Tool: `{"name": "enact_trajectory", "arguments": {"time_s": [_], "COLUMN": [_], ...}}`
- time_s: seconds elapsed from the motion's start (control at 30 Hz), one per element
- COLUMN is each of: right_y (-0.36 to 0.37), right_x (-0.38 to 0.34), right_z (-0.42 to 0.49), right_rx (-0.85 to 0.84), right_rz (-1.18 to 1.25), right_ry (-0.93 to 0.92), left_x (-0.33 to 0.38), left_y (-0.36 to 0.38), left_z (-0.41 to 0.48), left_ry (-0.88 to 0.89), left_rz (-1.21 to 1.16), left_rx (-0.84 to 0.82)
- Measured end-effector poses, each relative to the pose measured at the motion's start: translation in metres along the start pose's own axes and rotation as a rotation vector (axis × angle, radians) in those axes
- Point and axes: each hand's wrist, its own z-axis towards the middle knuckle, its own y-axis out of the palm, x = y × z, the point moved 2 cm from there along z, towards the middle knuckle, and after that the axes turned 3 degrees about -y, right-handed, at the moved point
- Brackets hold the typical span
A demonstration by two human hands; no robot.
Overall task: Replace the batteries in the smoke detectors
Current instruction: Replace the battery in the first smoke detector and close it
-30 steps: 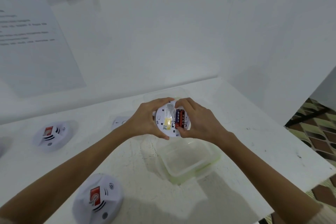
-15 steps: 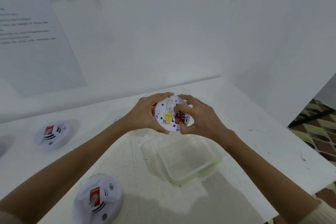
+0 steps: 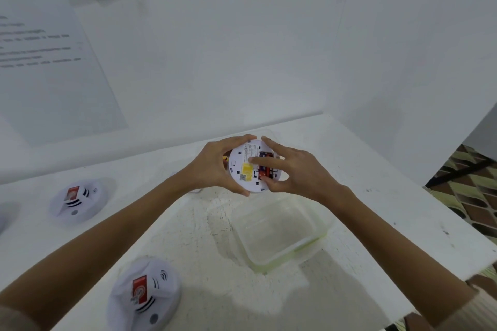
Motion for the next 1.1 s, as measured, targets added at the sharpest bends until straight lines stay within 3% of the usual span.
{"name": "enact_trajectory", "arguments": {"time_s": [0.3, 0.57, 0.7, 0.77, 0.9, 1.0, 1.1], "right_y": [-0.001, -0.009, -0.005, -0.005, -0.022, -0.035, -0.031], "right_x": [0.001, 0.004, 0.004, 0.002, 0.001, 0.011, 0.015], "right_z": [0.001, -0.007, -0.011, -0.013, -0.014, -0.027, -0.043], "right_rx": [0.203, 0.086, 0.162, 0.252, 0.395, 0.208, -0.262], "right_rz": [-0.002, -0.066, -0.033, 0.116, 0.917, 1.040, 0.912], "right_ry": [-0.157, -0.151, -0.056, 0.052, 0.515, 0.619, 0.615], "left_x": [-0.001, -0.003, -0.002, -0.001, -0.002, -0.005, -0.003], "left_y": [-0.004, -0.007, -0.008, -0.010, -0.013, -0.018, -0.018], "left_z": [0.000, 0.001, 0.004, 0.006, 0.002, -0.006, -0.011], "left_ry": [-0.037, -0.054, -0.030, -0.009, 0.020, 0.011, 0.007], "left_rz": [-0.046, -0.044, -0.019, 0.003, 0.032, 0.034, 0.052], "left_rx": [0.017, 0.013, 0.024, 0.020, 0.017, 0.014, 0.006]}}
